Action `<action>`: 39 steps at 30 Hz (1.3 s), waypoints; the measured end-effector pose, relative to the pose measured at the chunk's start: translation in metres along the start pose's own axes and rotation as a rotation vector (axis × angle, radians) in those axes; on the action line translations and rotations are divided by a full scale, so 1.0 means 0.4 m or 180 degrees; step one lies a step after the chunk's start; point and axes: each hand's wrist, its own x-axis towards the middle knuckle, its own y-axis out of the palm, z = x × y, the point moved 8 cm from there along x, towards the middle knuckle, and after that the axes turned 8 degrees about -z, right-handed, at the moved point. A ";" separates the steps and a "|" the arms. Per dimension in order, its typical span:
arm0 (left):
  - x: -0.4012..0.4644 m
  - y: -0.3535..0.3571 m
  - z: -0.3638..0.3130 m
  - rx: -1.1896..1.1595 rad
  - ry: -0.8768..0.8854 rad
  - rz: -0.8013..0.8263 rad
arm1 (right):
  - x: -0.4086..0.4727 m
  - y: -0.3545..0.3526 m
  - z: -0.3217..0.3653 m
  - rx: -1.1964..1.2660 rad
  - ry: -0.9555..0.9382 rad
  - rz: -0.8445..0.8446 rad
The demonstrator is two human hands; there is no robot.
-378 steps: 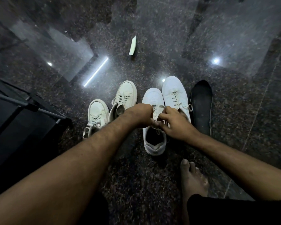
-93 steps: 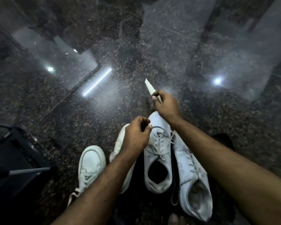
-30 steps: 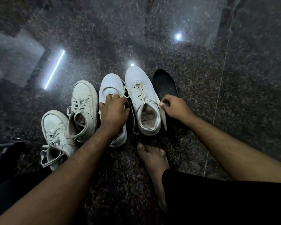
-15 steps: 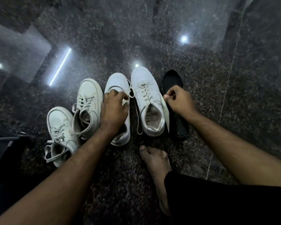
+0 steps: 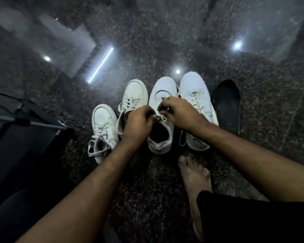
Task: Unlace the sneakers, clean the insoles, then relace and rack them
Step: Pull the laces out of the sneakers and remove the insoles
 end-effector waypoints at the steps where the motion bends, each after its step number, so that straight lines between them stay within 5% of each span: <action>1: -0.006 0.007 0.003 -0.0052 -0.0001 0.0026 | 0.002 0.002 -0.004 0.0014 0.0011 -0.0007; 10: -0.018 0.021 0.011 0.0028 0.0220 0.0034 | 0.005 0.011 -0.021 0.0032 -0.0179 0.0666; 34: -0.025 0.027 -0.039 0.0297 0.0587 -0.0307 | -0.001 0.032 -0.005 -0.0442 -0.0958 0.0816; 39: -0.033 0.027 0.004 -0.0389 0.0277 -0.0342 | -0.002 0.037 0.017 -0.0456 -0.1141 0.0659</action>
